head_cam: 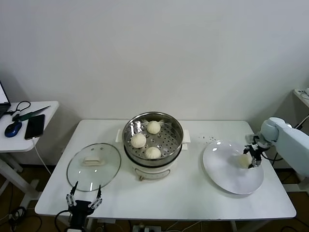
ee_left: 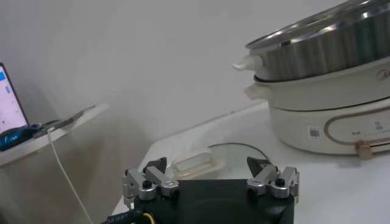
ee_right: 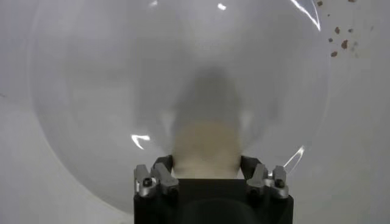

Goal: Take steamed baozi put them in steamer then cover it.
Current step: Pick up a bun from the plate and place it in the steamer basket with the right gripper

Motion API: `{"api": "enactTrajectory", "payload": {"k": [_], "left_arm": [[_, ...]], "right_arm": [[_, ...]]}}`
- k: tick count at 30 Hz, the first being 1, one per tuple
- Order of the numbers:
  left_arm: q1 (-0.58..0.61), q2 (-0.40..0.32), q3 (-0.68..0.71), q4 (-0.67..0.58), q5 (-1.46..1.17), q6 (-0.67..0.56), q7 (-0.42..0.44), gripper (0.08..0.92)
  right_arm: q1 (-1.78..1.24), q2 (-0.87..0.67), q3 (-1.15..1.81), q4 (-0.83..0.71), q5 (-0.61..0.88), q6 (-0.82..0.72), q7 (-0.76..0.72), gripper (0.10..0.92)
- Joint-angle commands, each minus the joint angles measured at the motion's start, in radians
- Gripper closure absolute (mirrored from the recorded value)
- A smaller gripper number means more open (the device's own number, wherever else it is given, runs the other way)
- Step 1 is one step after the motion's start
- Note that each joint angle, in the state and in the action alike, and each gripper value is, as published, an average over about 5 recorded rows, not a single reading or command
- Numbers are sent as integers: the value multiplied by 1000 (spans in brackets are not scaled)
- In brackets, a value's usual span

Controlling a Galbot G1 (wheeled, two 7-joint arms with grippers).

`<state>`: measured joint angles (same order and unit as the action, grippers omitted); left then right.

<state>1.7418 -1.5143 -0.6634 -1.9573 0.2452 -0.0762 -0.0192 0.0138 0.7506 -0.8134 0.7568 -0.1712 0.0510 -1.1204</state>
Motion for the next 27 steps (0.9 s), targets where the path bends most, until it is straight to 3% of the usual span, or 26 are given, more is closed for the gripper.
{"api": "enactTrajectory", "payload": {"k": [1,14,21,27], "left_arm": [[5,0,1,-3,0,-4,0,177],[9,-25,44,-52,-21,3,3,177],[15,-29,87,-83,-32,11,5,177],[20,-27,100,-105,-40,13,7,177]], "right_arm": [[60,-12,-73,28,112,-34,1,321],[654,58,-630,260,748,-250,92,334],[846,201,-827,377,1004,-323,152,330],[894,356,-933,407,1137,-349,195,330]]}}
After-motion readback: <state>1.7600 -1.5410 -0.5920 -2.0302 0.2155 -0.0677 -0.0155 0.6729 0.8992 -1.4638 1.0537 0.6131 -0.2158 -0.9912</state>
